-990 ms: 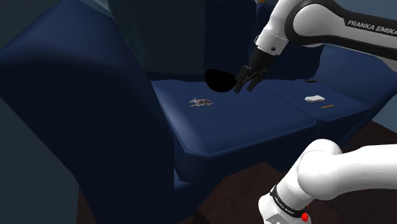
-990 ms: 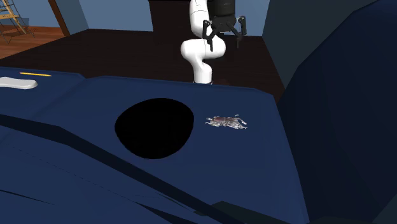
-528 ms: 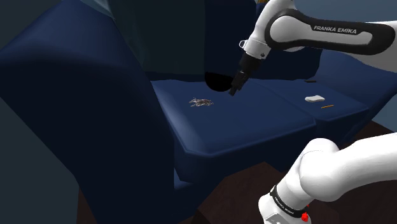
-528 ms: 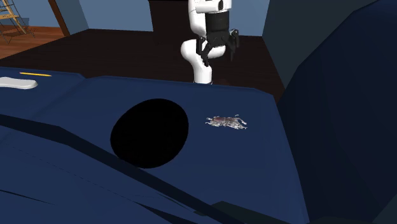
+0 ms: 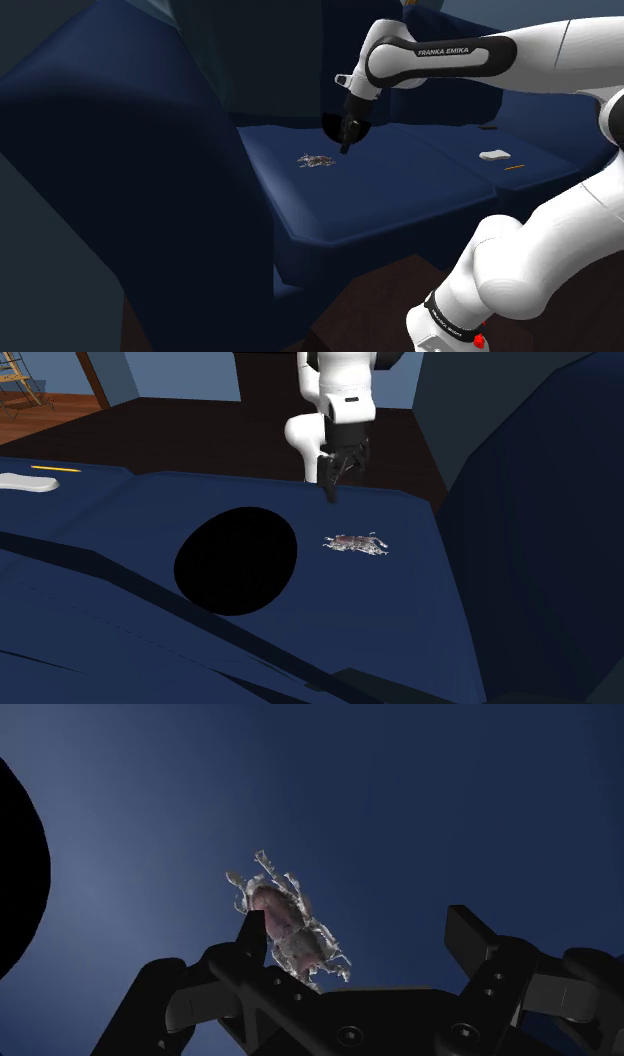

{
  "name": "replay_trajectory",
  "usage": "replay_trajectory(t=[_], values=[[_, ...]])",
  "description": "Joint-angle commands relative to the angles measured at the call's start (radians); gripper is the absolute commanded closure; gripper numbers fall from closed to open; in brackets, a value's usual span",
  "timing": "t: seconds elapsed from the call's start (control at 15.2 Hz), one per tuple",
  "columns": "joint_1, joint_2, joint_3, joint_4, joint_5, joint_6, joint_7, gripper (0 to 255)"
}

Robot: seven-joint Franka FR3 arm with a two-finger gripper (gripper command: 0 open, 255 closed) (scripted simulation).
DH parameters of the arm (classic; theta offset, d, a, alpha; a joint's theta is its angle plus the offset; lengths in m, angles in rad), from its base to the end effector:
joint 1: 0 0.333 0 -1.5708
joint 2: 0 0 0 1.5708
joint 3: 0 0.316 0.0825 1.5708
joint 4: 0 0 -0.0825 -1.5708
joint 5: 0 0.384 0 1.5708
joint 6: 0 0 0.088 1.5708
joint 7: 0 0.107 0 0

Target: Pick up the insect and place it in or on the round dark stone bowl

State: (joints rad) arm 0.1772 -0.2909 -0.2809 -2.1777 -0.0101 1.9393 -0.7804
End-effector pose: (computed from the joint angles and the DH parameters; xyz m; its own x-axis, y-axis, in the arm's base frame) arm 0.4711 -0.0586 0.5105 0.7695 0.6337 0.0790 0.6368 -0.7708 -0.0203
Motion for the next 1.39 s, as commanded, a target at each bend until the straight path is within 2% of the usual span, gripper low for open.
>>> replay_trajectory(t=[0.0,0.26,0.33,0.79,1.32], values=[[0.027,0.081,-0.019,0.049,0.010,0.022,-0.143,0],[0.063,0.239,-0.030,0.150,0.041,0.060,-0.401,0],[0.064,0.249,-0.029,0.156,0.043,0.062,-0.417,0],[0.063,0.283,-0.028,0.090,0.056,0.160,-0.426,0],[0.063,0.283,-0.028,0.090,0.056,0.160,-0.426,0]])
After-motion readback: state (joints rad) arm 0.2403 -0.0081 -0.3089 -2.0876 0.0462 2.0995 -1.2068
